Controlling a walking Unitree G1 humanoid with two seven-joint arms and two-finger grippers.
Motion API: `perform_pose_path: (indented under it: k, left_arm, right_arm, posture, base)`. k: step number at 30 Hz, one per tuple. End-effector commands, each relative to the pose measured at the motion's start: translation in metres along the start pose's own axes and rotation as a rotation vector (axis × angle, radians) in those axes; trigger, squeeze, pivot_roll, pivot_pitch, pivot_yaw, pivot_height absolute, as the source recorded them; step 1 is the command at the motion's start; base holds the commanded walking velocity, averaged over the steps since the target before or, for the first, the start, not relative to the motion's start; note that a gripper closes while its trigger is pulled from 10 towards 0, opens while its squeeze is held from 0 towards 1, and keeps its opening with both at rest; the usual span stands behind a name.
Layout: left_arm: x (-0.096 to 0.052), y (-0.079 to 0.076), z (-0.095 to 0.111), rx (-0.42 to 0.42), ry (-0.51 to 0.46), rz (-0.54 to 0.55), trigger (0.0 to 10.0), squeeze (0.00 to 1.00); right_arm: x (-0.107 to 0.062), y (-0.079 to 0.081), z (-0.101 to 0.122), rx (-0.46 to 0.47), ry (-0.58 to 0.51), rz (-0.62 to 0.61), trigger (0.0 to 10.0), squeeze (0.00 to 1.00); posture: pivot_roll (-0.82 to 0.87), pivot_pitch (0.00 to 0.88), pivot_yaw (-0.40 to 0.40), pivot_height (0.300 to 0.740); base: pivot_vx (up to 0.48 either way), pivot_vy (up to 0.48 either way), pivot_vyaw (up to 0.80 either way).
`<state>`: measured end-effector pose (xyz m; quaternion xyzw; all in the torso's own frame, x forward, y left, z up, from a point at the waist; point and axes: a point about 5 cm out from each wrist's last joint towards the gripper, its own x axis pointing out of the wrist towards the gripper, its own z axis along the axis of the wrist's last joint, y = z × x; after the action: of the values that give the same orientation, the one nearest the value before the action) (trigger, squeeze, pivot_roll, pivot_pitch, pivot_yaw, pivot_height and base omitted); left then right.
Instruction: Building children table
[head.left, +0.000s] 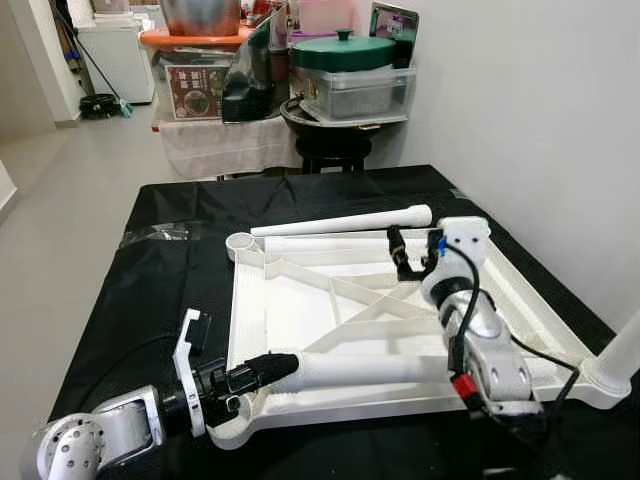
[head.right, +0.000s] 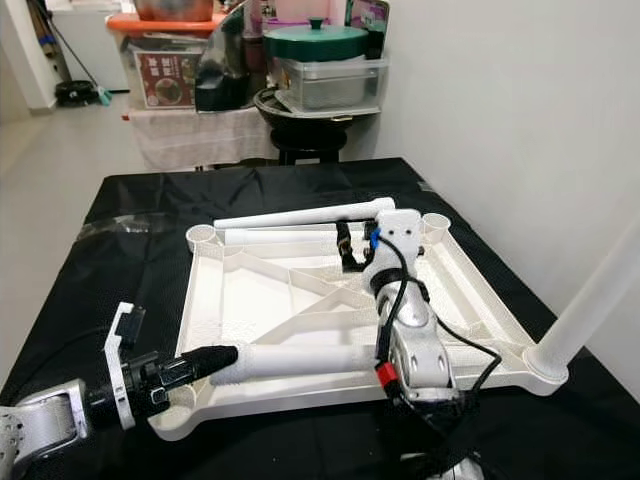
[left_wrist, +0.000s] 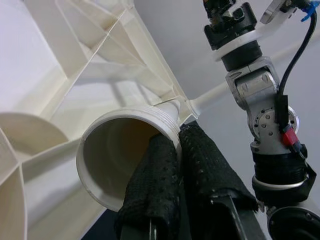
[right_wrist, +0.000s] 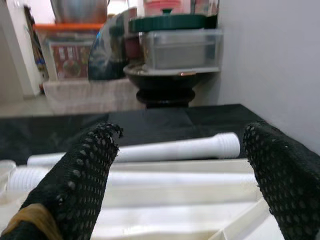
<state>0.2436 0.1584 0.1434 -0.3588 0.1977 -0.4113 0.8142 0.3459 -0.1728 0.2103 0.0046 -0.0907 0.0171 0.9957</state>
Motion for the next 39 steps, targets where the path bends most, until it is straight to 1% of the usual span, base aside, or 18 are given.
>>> perform_pose_path:
  k: [1,2,4,5,6,7,9,11,18,21,23,28,33,34,35,36,38,39]
  left_arm:
    - [-0.011,0.002,0.009,0.037,-0.062,0.037,10.0,0.00]
    - [-0.012,0.002,0.009,0.038,-0.069,0.038,10.0,0.00]
    - [-0.013,0.001,0.009,0.039,-0.072,0.039,10.0,0.00]
    - [-0.013,0.001,0.009,0.037,-0.079,0.040,10.0,0.00]
    - [-0.013,-0.001,0.010,0.035,-0.089,0.035,10.0,0.00]
    - [-0.013,-0.001,0.010,0.035,-0.089,0.035,10.0,0.00]
    - [-0.012,-0.003,0.010,0.043,-0.101,0.036,10.0,0.00]
    - [-0.011,-0.007,0.013,0.057,-0.119,0.023,10.0,0.00]
    - [-0.013,-0.019,0.025,0.069,-0.194,-0.041,10.0,0.00]
    - [-0.013,-0.026,0.033,0.085,-0.234,-0.072,10.0,0.00]
    - [-0.015,-0.033,0.039,0.111,-0.258,-0.099,10.0,0.00]
    - [-0.017,-0.037,0.043,0.120,-0.271,-0.107,10.0,0.00]
    - [-0.017,-0.036,0.042,0.137,-0.281,-0.078,10.0,0.00]
    - [-0.018,-0.029,0.040,0.130,-0.289,-0.030,10.0,0.00]
    - [-0.018,-0.029,0.040,0.130,-0.289,-0.030,10.0,0.00]
    - [-0.018,-0.022,0.042,0.128,-0.310,0.031,10.0,0.00]
    - [-0.019,-0.019,0.044,0.128,-0.323,0.064,10.0,0.00]
    - [-0.020,-0.013,0.052,0.160,-0.384,0.142,10.0,0.00]
  right_arm:
    - [0.003,-0.003,0.015,0.070,-0.046,0.005,10.0,0.00]
    - [0.004,-0.003,0.025,0.103,-0.078,0.022,10.0,0.00]
    - [0.006,-0.002,0.032,0.122,-0.100,0.034,10.0,0.00]
    - [0.009,-0.001,0.049,0.191,-0.145,0.061,10.0,0.00]
    - [0.011,0.001,0.065,0.220,-0.187,0.089,10.0,0.00]
    - [0.011,0.001,0.065,0.220,-0.187,0.089,10.0,0.00]
    - [0.013,0.003,0.084,0.249,-0.237,0.125,10.0,0.00]
    - [0.014,0.005,0.091,0.267,-0.260,0.149,10.0,0.00]
    - [0.014,0.005,0.097,0.329,-0.281,0.185,10.0,0.00]
    - [0.014,-0.001,0.089,0.280,-0.261,0.165,10.0,0.00]
    - [0.012,-0.012,0.083,0.232,-0.245,0.132,10.0,0.00]
    - [0.012,-0.022,0.088,0.229,-0.255,0.103,10.0,0.00]
    - [0.015,-0.037,0.097,0.264,-0.298,0.028,10.0,0.00]
    - [0.016,-0.049,0.097,0.327,-0.299,-0.032,10.0,0.00]
    - [0.016,-0.049,0.097,0.327,-0.299,-0.032,10.0,0.00]
    - [0.016,-0.054,0.097,0.384,-0.289,-0.044,10.0,0.00]
    - [0.016,-0.056,0.096,0.407,-0.282,-0.041,10.0,0.00]
    - [0.015,-0.059,0.092,0.484,-0.247,-0.023,10.0,0.00]
  posture:
    - [0.06,0.000,-0.018,0.740]
    - [0.06,0.000,-0.017,0.740]
    - [0.06,0.000,-0.017,0.740]
    - [0.06,0.000,-0.017,0.740]
    - [0.06,0.000,-0.018,0.740]
    - [0.06,0.000,-0.018,0.740]
    - [0.06,0.000,-0.024,0.740]
    - [0.06,0.000,-0.025,0.740]
    - [0.06,0.000,-0.028,0.740]
    - [0.06,0.000,-0.029,0.740]
    - [0.06,0.000,-0.030,0.740]
    - [0.06,0.000,-0.027,0.740]
    - [0.06,0.000,-0.026,0.740]
    - [0.06,0.000,-0.031,0.740]
    - [0.06,0.000,-0.031,0.740]
    - [0.06,0.000,-0.027,0.740]
    - [0.06,0.000,-0.027,0.740]
    - [0.06,0.000,-0.026,0.740]
  base:
    - [0.000,0.000,0.00]
    - [0.000,0.000,0.00]
    - [0.000,0.000,0.00]
    - [0.000,0.000,0.00]
    - [0.000,0.000,0.00]
    - [0.000,0.000,0.00]
    - [0.000,0.000,0.00]
    - [0.000,0.000,0.00]
    - [0.000,0.000,0.00]
    - [0.000,0.000,0.00]
    - [0.000,0.000,0.00]
    - [0.000,0.000,0.00]
    - [0.000,0.000,0.00]
    - [0.000,0.000,0.00]
    - [0.000,0.000,0.00]
    - [0.000,0.000,0.00]
    - [0.000,0.000,0.00]
    - [0.000,0.000,0.00]
